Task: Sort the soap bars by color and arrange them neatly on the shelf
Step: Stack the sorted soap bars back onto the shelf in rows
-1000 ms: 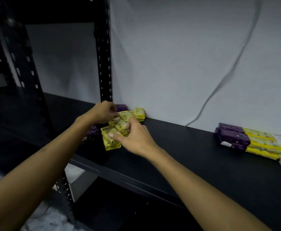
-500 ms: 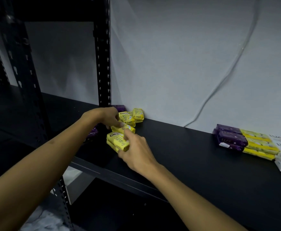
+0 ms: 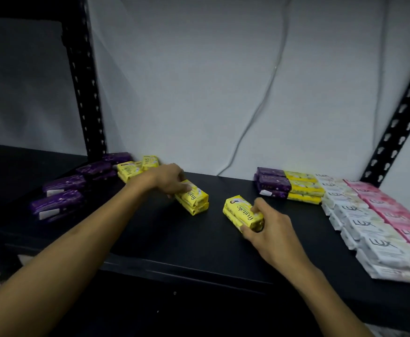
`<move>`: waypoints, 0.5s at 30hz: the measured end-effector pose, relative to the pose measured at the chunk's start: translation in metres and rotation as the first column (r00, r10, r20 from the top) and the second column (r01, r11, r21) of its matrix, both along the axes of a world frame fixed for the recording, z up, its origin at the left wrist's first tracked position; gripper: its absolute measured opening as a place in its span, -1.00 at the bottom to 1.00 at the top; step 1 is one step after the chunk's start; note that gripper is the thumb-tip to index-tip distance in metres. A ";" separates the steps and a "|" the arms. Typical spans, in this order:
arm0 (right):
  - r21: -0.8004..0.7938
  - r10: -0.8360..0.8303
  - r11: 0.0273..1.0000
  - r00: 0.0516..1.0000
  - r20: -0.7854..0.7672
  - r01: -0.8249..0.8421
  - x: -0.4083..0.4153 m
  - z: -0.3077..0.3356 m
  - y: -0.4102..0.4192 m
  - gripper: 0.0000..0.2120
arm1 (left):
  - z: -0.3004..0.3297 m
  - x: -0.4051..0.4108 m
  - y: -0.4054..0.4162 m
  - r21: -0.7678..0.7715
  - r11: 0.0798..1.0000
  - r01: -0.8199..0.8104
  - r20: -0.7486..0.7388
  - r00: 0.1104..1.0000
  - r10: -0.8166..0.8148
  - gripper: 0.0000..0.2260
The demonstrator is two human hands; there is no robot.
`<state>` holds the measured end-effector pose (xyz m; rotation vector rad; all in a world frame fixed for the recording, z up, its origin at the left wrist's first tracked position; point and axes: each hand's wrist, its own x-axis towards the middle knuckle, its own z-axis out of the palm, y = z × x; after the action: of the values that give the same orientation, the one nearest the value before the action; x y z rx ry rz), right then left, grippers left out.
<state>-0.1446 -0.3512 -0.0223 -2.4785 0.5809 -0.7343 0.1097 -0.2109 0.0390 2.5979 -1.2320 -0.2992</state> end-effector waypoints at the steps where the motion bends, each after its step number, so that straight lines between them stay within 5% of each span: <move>1: -0.034 -0.059 0.998 0.998 -0.015 0.058 -0.004 -0.001 -0.006 -0.70 | 0.001 -0.004 -0.008 -0.014 0.999 0.043 -0.001 0.999 -0.043 -0.62; 6: -0.223 -0.306 0.932 0.950 -0.060 0.286 -0.014 -0.002 -0.016 -0.53 | -0.004 -0.020 -0.040 -0.183 0.967 0.175 -0.288 0.931 -0.223 -0.75; 10: -0.211 -0.279 0.946 0.949 -0.147 0.246 -0.018 0.006 -0.016 -0.44 | -0.010 -0.042 -0.057 -0.300 0.947 0.111 -0.468 0.848 -0.248 -0.66; 15: -0.290 -0.136 0.956 0.927 -0.349 0.031 -0.040 0.044 -0.055 -0.28 | -0.009 -0.076 -0.059 -0.349 0.932 -0.094 -0.187 0.982 0.029 -0.51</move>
<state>-0.1848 -0.4066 0.0220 -2.8999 0.7666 -0.4038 0.0335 -0.2698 0.0299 2.2395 -1.0315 -0.2621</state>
